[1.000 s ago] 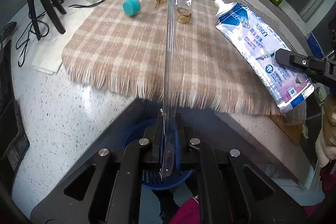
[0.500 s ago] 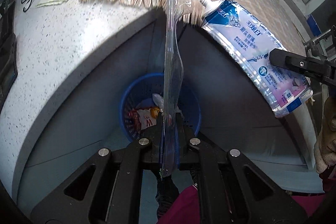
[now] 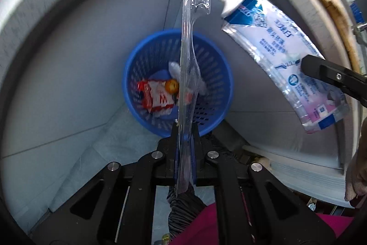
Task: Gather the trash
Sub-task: 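Carry the strip and pouch down over the blue wastebasket, then open both grippers to drop the strip and pouch into the basket, then raise both tools back above the bottle and lid on the cloth, then lower the left gripper around the clear bottle's body near the teal cap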
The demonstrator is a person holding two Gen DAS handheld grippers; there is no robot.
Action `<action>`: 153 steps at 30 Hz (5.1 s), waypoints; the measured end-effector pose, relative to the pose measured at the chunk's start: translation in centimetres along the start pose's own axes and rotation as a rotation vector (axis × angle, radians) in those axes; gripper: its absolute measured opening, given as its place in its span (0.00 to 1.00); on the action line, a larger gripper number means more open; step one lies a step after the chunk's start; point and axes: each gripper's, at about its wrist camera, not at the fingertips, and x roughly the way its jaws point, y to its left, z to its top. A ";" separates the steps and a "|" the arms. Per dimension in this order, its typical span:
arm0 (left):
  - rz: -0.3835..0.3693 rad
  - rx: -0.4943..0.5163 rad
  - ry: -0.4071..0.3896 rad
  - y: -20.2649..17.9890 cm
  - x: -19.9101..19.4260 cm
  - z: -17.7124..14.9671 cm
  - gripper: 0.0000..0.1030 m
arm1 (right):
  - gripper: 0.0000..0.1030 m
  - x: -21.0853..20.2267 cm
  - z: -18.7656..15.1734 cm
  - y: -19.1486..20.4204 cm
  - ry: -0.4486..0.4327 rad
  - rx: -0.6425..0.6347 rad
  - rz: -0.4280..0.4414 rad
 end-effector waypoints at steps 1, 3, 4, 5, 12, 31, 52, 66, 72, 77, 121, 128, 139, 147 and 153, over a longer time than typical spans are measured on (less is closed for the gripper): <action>0.000 -0.009 0.011 0.2 0.5 0.0 0.06 | 0.01 0.4 -0.2 -0.1 0.006 -0.002 -0.010; 0.003 -0.020 0.028 0.2 1.4 0.0 0.06 | 0.01 1.3 -0.6 -0.3 0.018 -0.006 -0.033; 0.008 -0.019 0.035 0.3 1.8 0.1 0.06 | 0.01 1.8 -0.7 -0.5 0.026 -0.006 -0.042; 0.015 -0.016 0.041 0.2 2.1 0.1 0.06 | 0.01 2.2 -0.8 -0.6 0.035 -0.003 -0.048; 0.043 -0.007 0.073 -0.2 4.1 0.6 0.06 | 0.01 5.2 -0.8 -1.1 0.081 0.004 -0.095; 0.059 -0.058 0.160 0.8 7.0 1.3 0.06 | 0.01 10.3 -0.5 -1.1 0.141 -0.018 -0.160; 0.072 -0.082 0.123 1.7 5.8 1.8 0.20 | 0.29 10.2 0.5 -1.0 0.131 -0.046 -0.171; 0.095 -0.093 0.033 1.1 1.6 1.8 0.20 | 0.29 7.7 0.7 0.2 0.112 -0.057 -0.127; 0.113 -0.089 -0.050 0.5 -2.2 2.0 0.20 | 0.29 5.2 1.1 0.9 0.083 -0.069 -0.095; 0.127 -0.081 -0.134 -0.2 -5.9 2.6 0.20 | 0.29 2.6 1.9 1.0 0.052 -0.065 -0.076; 0.186 0.047 -0.467 -7.4 -17.4 18.2 0.62 | 0.71 -10.6 15.7 -3.7 -0.216 -0.150 -0.007; 0.194 0.056 -0.452 -7.1 -17.3 22.8 0.62 | 0.71 -9.0 18.6 -4.3 -0.193 -0.159 0.022; 0.167 0.070 -0.377 -6.6 -15.5 31.5 0.62 | 0.71 -5.3 21.9 -4.3 -0.156 -0.208 0.045; 0.167 0.120 -0.298 -6.5 -13.5 36.5 0.62 | 0.71 -3.4 23.3 -4.7 -0.125 -0.220 0.053; 0.202 0.163 -0.238 -7.2 -11.3 38.6 0.62 | 0.71 -2.9 24.0 -5.0 -0.112 -0.224 0.052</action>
